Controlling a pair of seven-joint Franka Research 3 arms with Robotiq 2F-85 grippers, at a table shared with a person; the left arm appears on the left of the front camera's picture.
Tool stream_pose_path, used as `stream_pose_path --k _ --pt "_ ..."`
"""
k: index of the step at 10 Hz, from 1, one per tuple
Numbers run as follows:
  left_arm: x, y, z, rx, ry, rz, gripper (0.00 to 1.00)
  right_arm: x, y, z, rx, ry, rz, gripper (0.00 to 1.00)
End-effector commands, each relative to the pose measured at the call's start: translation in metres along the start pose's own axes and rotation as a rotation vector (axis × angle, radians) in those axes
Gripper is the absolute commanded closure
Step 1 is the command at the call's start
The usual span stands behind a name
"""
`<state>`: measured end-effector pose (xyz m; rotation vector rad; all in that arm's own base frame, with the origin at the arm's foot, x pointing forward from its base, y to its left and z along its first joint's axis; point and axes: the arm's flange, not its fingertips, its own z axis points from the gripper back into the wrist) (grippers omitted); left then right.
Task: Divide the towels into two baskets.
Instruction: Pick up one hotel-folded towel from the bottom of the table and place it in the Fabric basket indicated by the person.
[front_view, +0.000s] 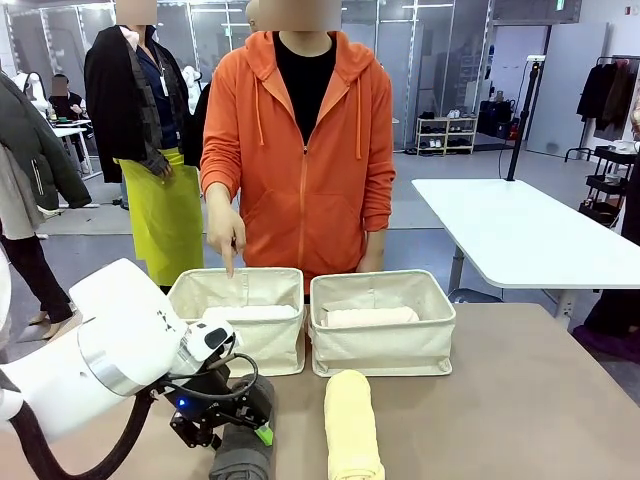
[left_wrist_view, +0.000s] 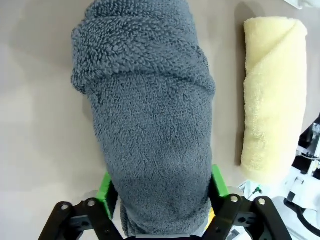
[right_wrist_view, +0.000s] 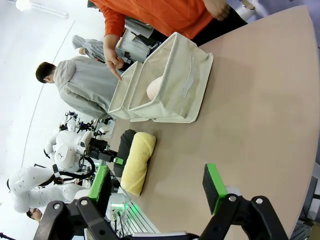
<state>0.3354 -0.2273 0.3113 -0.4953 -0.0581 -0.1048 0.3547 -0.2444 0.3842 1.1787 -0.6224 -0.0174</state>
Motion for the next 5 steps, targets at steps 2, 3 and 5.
stream_pose_path --k 2,3,5 --pt "-0.06 0.033 0.005 -0.014 -0.025 -0.025 0.38 0.0 0.003 0.001 -0.002 0.009 0.008 0.07" --pt "-0.061 0.034 0.007 -0.017 -0.02 -0.028 0.47 0.0 0.003 0.001 -0.002 0.009 0.008 0.07" --pt "-0.063 0.032 0.018 -0.019 -0.039 -0.052 0.61 0.0 0.003 0.001 -0.002 0.009 0.008 0.07"
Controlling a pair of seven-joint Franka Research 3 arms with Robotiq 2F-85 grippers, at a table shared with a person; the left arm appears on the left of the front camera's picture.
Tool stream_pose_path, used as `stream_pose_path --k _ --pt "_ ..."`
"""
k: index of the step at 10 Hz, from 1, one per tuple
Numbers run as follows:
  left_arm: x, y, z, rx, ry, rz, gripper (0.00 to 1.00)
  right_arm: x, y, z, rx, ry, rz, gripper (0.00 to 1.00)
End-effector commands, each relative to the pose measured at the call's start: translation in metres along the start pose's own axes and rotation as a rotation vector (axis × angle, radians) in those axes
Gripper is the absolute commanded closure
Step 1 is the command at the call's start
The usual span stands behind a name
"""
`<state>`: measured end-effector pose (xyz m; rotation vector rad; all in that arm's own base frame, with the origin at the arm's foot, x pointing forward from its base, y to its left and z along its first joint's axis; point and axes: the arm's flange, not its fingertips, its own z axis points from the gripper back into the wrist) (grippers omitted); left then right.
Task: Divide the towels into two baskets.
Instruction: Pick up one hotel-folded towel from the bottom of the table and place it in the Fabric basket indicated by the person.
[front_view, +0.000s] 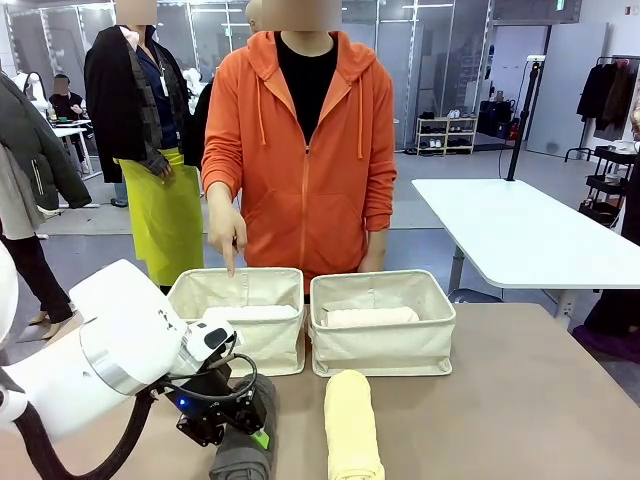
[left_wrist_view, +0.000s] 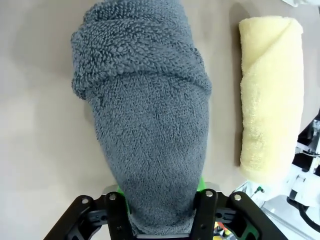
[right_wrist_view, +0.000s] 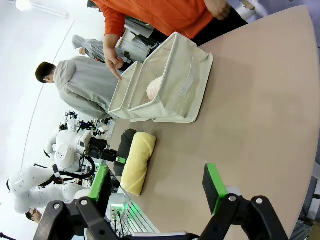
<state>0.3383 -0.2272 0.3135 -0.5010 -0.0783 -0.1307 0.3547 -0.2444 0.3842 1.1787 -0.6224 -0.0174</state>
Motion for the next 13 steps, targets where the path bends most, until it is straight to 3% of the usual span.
stream_pose_path --k 1,4,5,6,7,8,13 --pt "-0.068 0.027 0.032 -0.003 -0.044 -0.063 0.61 0.0 0.003 0.001 -0.002 0.009 0.008 0.07" --pt "-0.068 0.016 0.09 0.053 -0.051 -0.171 0.61 0.0 0.003 0.001 -0.002 0.009 0.008 0.07" --pt "-0.069 0.013 0.11 0.061 0.008 -0.287 0.61 0.0 0.003 0.001 -0.002 0.009 0.008 0.07" --pt "-0.069 0.013 0.125 0.1 -0.013 -0.359 0.61 0.0 0.003 0.001 -0.002 0.009 0.008 0.07" --pt "-0.07 0.014 0.135 0.102 -0.046 -0.367 0.61 0.0 0.003 0.001 -0.002 0.009 0.008 0.07" --pt "-0.002 -0.012 0.097 0.082 -0.017 -0.252 0.61 0.0 0.003 0.001 -0.002 0.009 0.008 0.07" --pt "-0.002 -0.012 0.097 0.082 -0.017 -0.252 0.61 0.0 0.003 0.001 -0.002 0.009 0.008 0.07"
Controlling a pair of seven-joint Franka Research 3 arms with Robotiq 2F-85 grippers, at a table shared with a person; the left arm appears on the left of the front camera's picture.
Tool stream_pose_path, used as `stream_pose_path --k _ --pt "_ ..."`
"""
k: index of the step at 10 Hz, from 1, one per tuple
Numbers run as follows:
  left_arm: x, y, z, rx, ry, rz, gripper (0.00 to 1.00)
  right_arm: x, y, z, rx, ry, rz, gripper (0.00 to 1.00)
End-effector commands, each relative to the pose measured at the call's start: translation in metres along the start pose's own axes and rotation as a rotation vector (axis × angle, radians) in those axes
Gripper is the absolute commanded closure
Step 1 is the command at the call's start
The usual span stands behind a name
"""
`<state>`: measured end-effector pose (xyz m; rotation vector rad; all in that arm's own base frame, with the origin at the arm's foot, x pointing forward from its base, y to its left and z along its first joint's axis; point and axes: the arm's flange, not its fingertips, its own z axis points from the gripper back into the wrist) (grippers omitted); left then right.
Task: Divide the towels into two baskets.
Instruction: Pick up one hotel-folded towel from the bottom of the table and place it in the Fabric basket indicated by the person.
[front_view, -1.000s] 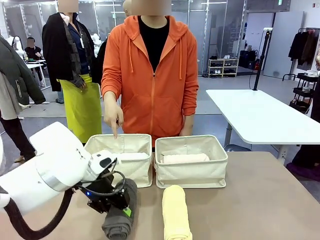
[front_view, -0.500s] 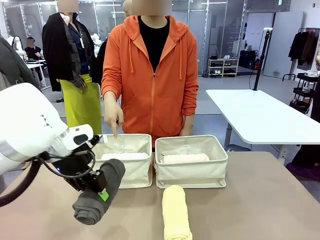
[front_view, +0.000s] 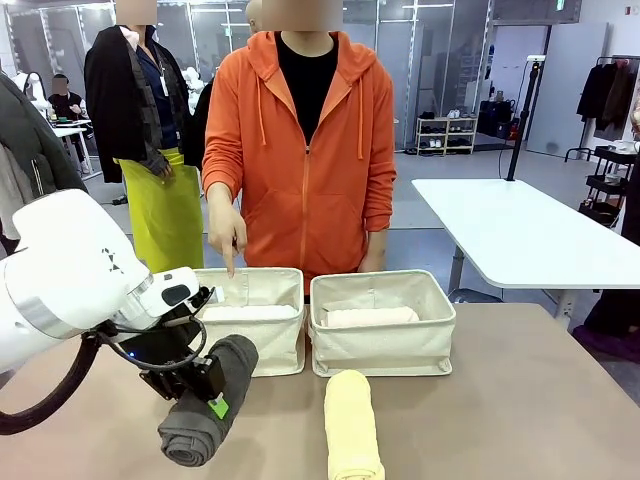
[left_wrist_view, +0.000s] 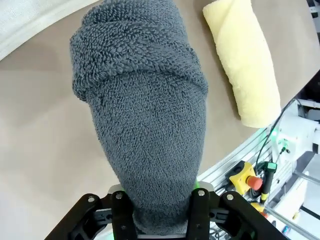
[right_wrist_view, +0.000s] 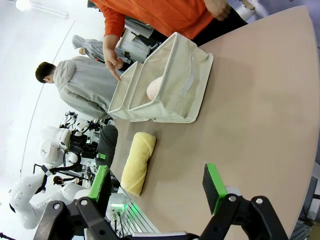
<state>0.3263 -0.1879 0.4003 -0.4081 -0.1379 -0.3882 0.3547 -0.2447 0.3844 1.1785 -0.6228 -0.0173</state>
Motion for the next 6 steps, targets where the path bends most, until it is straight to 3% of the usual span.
stream_pose_path --k 1,3,6 --pt "0.0 -0.001 0.0 0.0 0.001 -0.002 0.6 0.0 0.003 0.001 -0.001 0.009 0.008 0.07" --pt "0.016 -0.036 0.031 0.165 0.034 -0.321 0.6 0.0 0.003 0.001 -0.001 0.009 0.008 0.07" --pt "0.054 -0.064 0.059 0.323 -0.005 -0.483 0.6 0.0 0.003 0.001 -0.001 0.009 0.008 0.07"
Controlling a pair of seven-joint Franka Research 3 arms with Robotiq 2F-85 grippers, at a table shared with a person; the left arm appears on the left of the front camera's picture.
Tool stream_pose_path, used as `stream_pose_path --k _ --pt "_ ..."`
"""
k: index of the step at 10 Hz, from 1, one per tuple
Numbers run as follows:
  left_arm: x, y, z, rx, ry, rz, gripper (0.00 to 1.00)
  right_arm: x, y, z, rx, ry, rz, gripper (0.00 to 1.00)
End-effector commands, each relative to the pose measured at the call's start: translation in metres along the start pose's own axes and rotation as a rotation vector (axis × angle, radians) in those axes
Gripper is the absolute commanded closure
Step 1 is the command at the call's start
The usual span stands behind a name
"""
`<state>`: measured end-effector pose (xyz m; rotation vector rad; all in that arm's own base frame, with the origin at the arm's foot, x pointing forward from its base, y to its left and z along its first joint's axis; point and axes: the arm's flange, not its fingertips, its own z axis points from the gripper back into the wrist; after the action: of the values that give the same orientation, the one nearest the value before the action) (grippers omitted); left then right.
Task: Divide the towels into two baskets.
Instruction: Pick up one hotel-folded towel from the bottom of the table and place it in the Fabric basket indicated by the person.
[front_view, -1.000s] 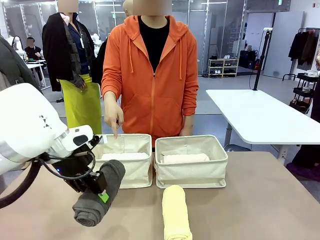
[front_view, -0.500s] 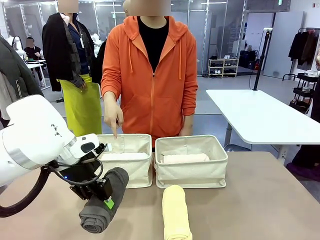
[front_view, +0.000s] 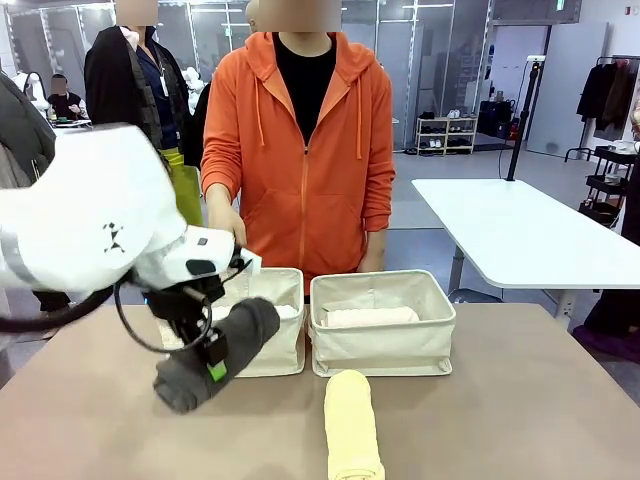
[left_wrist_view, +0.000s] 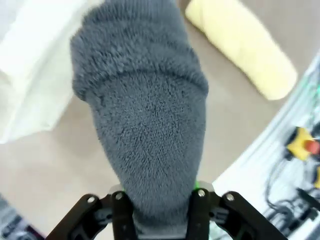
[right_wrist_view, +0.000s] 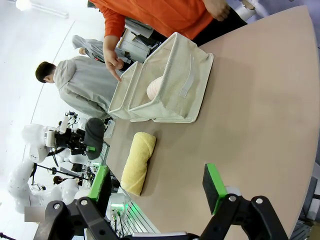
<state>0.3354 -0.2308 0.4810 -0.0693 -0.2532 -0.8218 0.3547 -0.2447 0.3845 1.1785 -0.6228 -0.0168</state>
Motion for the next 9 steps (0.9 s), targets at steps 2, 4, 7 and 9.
stream_pose_path --k 2,4,7,9 --pt "0.034 0.016 0.021 0.182 -0.04 -0.092 0.6 0.0 0.003 0.001 -0.002 0.009 0.007 0.07" --pt "0.06 0.046 0.028 0.34 -0.057 -0.175 0.6 0.0 0.003 0.001 -0.002 0.009 0.007 0.07" --pt "0.093 0.092 0.016 0.299 -0.093 -0.405 0.6 0.0 0.003 0.001 -0.002 0.009 0.007 0.07" --pt "0.115 0.102 0.002 0.225 -0.008 -0.452 0.6 0.0 0.003 0.001 -0.002 0.009 0.007 0.07"
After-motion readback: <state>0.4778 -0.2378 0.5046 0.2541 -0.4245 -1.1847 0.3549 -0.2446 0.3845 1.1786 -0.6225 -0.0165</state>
